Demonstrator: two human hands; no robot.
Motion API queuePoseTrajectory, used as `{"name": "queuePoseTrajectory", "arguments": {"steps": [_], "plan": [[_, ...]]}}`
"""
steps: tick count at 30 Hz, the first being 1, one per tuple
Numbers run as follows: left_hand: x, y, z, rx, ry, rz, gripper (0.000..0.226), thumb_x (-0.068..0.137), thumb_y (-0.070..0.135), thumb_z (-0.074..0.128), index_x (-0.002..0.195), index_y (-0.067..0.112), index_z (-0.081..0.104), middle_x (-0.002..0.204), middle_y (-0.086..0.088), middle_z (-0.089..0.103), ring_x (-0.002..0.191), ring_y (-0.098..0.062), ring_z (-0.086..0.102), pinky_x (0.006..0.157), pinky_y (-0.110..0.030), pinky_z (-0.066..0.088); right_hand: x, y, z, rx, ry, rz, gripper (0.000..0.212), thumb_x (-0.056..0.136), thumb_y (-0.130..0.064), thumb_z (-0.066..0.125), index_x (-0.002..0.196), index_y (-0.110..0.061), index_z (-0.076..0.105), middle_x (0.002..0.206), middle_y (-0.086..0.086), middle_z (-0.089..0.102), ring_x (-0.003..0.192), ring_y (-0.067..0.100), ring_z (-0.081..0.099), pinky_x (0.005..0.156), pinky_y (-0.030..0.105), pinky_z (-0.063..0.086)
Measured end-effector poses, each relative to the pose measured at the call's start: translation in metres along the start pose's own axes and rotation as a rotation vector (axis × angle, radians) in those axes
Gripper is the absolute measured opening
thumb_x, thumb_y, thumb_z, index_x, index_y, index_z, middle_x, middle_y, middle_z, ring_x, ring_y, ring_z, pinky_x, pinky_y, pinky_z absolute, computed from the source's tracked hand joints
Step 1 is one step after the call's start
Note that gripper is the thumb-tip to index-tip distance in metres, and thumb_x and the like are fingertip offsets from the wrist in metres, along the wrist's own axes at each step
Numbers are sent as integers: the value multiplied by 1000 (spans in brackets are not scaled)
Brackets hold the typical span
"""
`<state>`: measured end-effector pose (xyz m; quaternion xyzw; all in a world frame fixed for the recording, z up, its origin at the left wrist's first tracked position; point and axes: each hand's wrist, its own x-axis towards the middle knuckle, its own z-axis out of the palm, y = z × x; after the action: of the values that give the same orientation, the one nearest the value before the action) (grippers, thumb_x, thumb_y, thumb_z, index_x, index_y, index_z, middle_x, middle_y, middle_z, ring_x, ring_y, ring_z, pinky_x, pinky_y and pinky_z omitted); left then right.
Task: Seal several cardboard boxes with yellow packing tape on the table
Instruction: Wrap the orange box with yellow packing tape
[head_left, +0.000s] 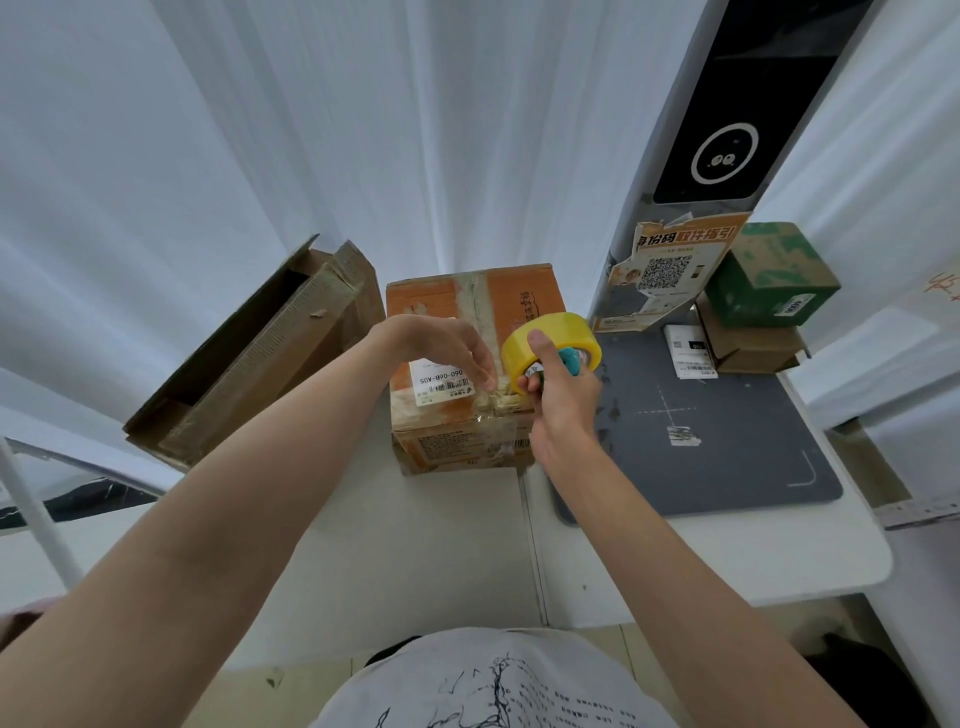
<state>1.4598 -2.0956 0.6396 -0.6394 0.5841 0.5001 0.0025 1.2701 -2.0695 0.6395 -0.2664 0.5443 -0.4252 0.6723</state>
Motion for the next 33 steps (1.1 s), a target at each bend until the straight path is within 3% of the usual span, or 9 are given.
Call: {"name": "queuePoseTrajectory", "arguments": {"steps": [7,13,17,21,24,29,33], "plan": [[5,8,2,178,5,-34,16,85,42,78,90,28,72,96,13,71,97,-5,60,105,-42,44,-5,6,2,47,-28,6,31,83,-24,84,81,-13,56,53,-3,55,48,9,50,73,34,52],[7,6,14,220,33,-9,12,91,22,75,101,16,75,92,9,71,95,-15,64,91,-31,49,-9,6,0,65,-29,-12,32,84,-28,83,83,-13,55,55,-1,53,51,13,50,69,32,52],[6,2,17,160,58,44,10,86,22,79,95,18,76,89,12,76,90,-5,68,96,-35,52,-3,-14,-1,128,-21,-22,28,87,-22,81,82,-13,54,57,-2,52,45,8,48,58,25,50],[-2,5,11,98,57,86,12,87,18,78,99,18,76,94,10,77,89,2,69,94,-26,48,2,-23,-9,175,-7,11,26,86,-20,81,84,-12,57,61,0,53,45,7,47,52,21,51],[-4,7,13,117,65,110,14,89,7,74,98,17,76,94,7,78,91,-1,71,90,-23,48,1,-23,-12,195,-13,27,25,86,-18,81,86,-10,57,61,0,54,43,6,46,49,19,50],[-1,3,24,115,156,141,12,88,6,74,91,17,76,88,8,75,90,-8,68,95,-36,51,1,-27,-16,211,-36,58,25,86,-18,81,87,-10,57,65,1,55,41,5,46,49,19,50],[-7,-5,29,45,223,208,7,89,7,74,92,13,74,95,8,72,96,-11,68,96,-32,48,1,-29,-19,223,-40,75,25,85,-16,81,87,-10,57,62,1,55,40,5,45,49,19,51]]}}
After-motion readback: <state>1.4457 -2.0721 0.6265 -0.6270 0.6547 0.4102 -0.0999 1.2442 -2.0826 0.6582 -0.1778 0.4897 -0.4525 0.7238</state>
